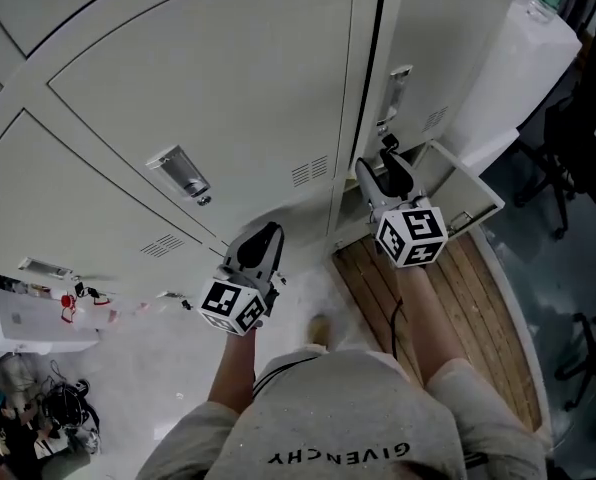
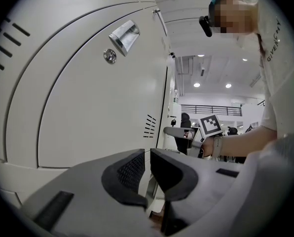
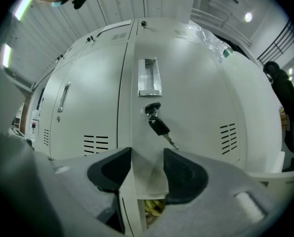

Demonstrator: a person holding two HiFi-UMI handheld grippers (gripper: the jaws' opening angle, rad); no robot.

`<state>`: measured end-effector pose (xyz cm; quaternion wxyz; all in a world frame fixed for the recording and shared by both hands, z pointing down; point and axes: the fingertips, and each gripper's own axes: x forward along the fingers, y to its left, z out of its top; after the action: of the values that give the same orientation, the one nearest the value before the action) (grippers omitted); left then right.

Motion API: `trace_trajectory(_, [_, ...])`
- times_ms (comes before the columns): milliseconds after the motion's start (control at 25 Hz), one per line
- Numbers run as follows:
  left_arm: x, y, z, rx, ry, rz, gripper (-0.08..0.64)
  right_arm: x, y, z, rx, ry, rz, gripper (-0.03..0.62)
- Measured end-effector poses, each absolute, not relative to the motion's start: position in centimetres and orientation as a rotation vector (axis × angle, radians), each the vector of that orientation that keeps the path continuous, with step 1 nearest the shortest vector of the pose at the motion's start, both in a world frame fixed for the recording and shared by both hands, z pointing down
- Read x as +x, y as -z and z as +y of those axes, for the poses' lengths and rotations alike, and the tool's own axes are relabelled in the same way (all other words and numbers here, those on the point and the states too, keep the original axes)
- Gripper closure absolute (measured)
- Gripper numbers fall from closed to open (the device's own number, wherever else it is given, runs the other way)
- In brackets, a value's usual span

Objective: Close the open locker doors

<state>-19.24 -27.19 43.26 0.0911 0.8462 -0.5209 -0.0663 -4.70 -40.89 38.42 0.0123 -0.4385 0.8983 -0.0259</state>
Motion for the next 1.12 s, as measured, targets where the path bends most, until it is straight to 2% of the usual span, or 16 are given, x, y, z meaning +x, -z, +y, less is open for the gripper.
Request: trace_trajectory(1120, [-14.1, -46.1, -29.3, 2.624, 0.135, -1.233, 0.529, -6.2, -39.1, -42.3, -1.316, 0.070, 2.810, 0.390])
